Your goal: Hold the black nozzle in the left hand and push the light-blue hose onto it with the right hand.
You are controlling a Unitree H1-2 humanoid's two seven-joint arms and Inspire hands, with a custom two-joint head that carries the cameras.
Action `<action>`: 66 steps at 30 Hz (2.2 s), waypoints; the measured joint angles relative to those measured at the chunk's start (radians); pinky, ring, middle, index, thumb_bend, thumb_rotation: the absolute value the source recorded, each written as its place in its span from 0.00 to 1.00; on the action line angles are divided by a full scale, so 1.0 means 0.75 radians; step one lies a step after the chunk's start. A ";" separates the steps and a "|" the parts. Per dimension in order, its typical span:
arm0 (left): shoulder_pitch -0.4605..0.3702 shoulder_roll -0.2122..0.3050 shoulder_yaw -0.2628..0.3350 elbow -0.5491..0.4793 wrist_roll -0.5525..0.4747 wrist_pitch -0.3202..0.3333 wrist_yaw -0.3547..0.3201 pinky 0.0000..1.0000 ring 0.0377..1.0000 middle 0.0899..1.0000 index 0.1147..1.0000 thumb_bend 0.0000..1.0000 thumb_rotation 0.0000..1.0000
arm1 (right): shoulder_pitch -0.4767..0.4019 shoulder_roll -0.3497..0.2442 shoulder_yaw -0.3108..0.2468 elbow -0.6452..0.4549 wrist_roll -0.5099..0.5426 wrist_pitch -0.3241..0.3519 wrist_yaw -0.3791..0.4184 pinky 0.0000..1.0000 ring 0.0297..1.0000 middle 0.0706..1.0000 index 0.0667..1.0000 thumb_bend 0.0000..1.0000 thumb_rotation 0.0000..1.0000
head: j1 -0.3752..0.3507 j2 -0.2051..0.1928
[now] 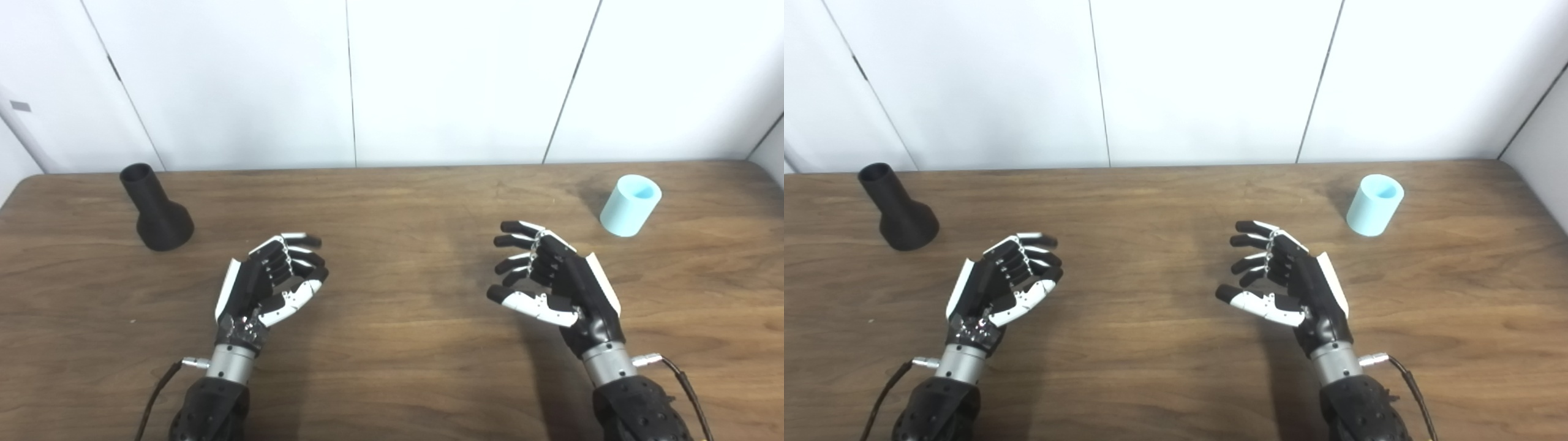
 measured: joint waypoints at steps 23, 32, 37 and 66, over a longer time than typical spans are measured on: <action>0.000 -0.002 -0.010 0.000 0.006 0.000 0.000 0.50 0.52 0.45 0.65 0.54 0.00 | 0.000 -0.004 -0.004 0.005 0.026 -0.002 0.005 0.44 0.52 0.67 0.71 0.67 0.16 | 0.133 -0.037; -0.040 -0.090 -0.062 0.063 0.079 -0.050 0.035 0.48 0.53 0.45 0.62 0.54 0.00 | 0.003 -0.107 -0.075 0.094 0.163 -0.062 0.060 0.44 0.54 0.71 0.76 0.59 0.04 | 0.536 -0.188; -0.042 -0.139 -0.052 0.060 0.156 -0.050 0.121 0.51 0.60 0.60 0.66 0.63 0.12 | 0.006 -0.103 -0.076 0.086 0.160 -0.049 0.050 0.46 0.51 0.65 0.71 0.61 0.09 | 0.583 -0.233; -0.054 0.172 0.464 -0.263 0.338 0.427 0.535 0.73 0.78 0.82 0.84 0.72 0.21 | -0.019 -0.089 -0.090 0.170 0.192 -0.067 0.055 0.38 0.46 0.60 0.64 0.68 0.22 | 0.636 -0.288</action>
